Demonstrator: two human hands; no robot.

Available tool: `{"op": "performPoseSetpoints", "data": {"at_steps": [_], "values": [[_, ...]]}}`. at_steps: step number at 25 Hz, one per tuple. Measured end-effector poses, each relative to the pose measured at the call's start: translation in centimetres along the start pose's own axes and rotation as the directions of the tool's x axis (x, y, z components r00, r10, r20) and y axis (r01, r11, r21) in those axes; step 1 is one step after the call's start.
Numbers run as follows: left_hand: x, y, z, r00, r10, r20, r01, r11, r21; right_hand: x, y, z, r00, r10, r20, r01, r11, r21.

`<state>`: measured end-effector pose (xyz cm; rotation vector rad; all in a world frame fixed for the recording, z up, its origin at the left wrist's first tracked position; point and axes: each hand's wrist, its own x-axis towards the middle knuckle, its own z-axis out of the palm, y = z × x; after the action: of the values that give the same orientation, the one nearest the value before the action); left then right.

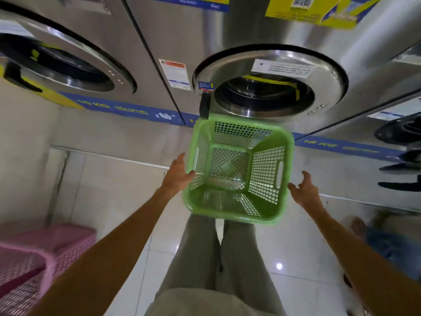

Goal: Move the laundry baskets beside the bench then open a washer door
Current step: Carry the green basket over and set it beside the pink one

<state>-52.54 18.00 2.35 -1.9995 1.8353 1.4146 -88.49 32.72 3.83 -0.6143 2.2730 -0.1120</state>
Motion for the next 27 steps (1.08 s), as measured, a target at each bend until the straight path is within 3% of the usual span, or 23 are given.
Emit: {"op": "performPoseSetpoints", "data": {"at_steps": [4,9,13,20,23,27], "values": [[2.6,-0.1,2.0,0.996,-0.072,-0.048,0.071,0.997,-0.008,4.6,-0.3,1.0,0.998,0.017,0.062,-0.015,1.000,-0.021],[6.7,-0.5,5.4,0.997,-0.081,-0.014,0.080,0.994,-0.069,8.8,0.3,3.1,0.996,-0.024,0.081,0.029,0.997,-0.066],[7.1,-1.6,7.4,0.988,-0.055,-0.143,0.049,0.998,-0.044,10.1,1.2,4.5,0.996,-0.062,0.058,0.066,0.995,-0.074],[-4.3,-6.6,6.4,0.948,-0.239,-0.210,0.198,0.959,-0.202,5.0,-1.6,4.5,0.965,-0.180,0.190,0.220,0.952,-0.211],[-10.9,-10.1,4.5,0.883,-0.395,-0.255,0.298,0.889,-0.347,1.9,-6.1,5.3,0.931,-0.260,0.256,0.319,0.921,-0.226],[-19.5,-14.3,1.0,0.766,-0.559,-0.316,0.328,0.764,-0.556,-3.5,-13.3,7.6,0.821,-0.434,0.371,0.534,0.814,-0.229]]}}
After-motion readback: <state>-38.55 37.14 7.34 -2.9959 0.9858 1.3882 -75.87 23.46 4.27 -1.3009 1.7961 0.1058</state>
